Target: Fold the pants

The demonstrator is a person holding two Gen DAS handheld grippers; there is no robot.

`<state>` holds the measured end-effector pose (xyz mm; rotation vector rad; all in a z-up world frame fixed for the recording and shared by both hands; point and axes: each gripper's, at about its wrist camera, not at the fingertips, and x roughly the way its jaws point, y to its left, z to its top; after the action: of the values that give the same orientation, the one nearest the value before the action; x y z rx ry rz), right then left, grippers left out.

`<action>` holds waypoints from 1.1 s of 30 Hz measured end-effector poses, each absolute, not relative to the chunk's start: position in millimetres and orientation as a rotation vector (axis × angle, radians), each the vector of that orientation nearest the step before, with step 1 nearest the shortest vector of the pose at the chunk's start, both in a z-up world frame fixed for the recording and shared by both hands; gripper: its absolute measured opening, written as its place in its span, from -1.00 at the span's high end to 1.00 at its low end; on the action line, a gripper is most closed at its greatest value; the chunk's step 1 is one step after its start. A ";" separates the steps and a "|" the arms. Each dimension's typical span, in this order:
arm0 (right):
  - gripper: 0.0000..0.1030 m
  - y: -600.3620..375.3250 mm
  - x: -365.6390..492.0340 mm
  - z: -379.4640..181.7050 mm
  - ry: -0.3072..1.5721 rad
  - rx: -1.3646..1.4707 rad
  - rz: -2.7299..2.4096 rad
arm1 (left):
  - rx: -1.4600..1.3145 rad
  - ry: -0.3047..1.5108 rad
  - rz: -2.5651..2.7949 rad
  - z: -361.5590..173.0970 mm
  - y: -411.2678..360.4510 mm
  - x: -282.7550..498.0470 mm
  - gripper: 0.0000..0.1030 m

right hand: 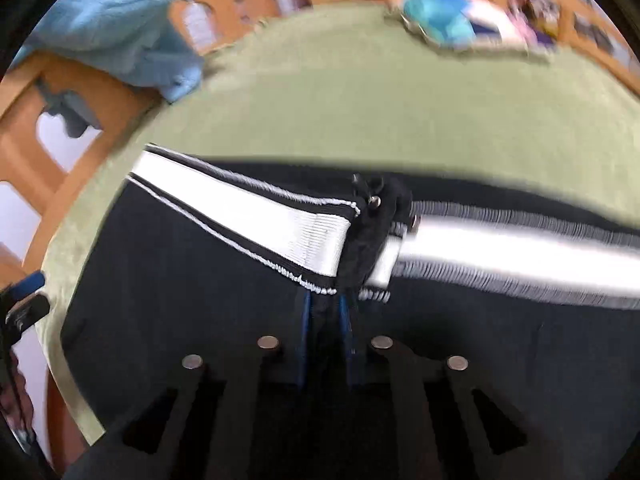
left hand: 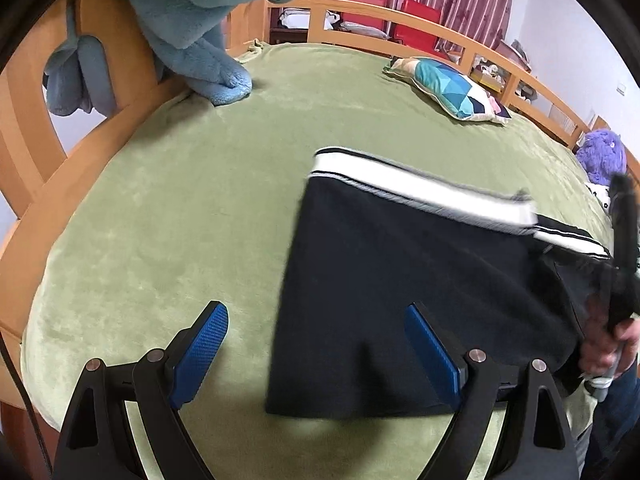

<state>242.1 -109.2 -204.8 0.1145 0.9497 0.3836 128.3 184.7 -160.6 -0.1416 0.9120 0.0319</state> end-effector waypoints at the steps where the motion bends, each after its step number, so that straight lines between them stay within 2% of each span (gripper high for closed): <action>1: 0.77 -122.3 243.4 -202.0 0.939 0.193 0.382 | -0.139 0.913 0.031 -161.6 186.0 128.6 -0.74; 3: 0.75 -128.9 251.0 -216.4 1.025 0.232 0.356 | -0.139 0.918 0.028 -164.8 187.4 130.5 -0.74; 5: 0.59 -119.1 248.5 -233.2 1.097 0.131 0.343 | -0.150 0.928 0.028 -167.8 189.2 131.7 -0.74; 7: 0.56 -119.0 234.5 -226.6 1.061 0.092 0.349 | -0.158 0.938 0.016 -169.8 190.3 129.9 -0.74; 11: 0.24 -127.1 192.1 -198.7 0.980 0.112 0.388 | -0.158 0.953 0.019 -175.5 191.3 123.4 -0.74; 15: 0.20 -121.0 153.6 -199.7 0.975 0.078 0.478 | -0.223 0.993 -0.007 -188.7 193.7 119.0 -0.71; 19: 0.08 -113.6 143.3 -239.8 1.041 0.040 0.419 | -0.278 1.025 -0.015 -208.8 198.9 120.1 -0.71; 21: 0.06 -114.4 137.9 -240.4 0.996 0.045 0.404 | -0.297 1.032 -0.024 -215.6 200.5 121.0 -0.71; 29: 0.06 -135.9 138.9 -226.4 1.022 0.169 0.369 | -0.301 0.990 -0.074 -224.8 192.5 134.3 -0.71; 30: 0.06 -139.3 134.7 -220.5 1.007 0.178 0.361 | -0.300 0.991 -0.089 -225.1 190.3 136.8 -0.67; 32: 0.06 -150.6 127.2 -208.6 0.967 0.181 0.324 | -0.301 0.994 -0.107 -224.5 189.1 139.0 -0.44; 33: 0.06 -157.5 122.4 -202.3 0.949 0.182 0.304 | -0.306 0.992 -0.110 -224.2 189.5 140.0 -0.43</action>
<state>122.4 -157.5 -202.3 0.1823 0.9489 0.3037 140.0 189.5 -224.2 -0.3058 0.9916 -0.1095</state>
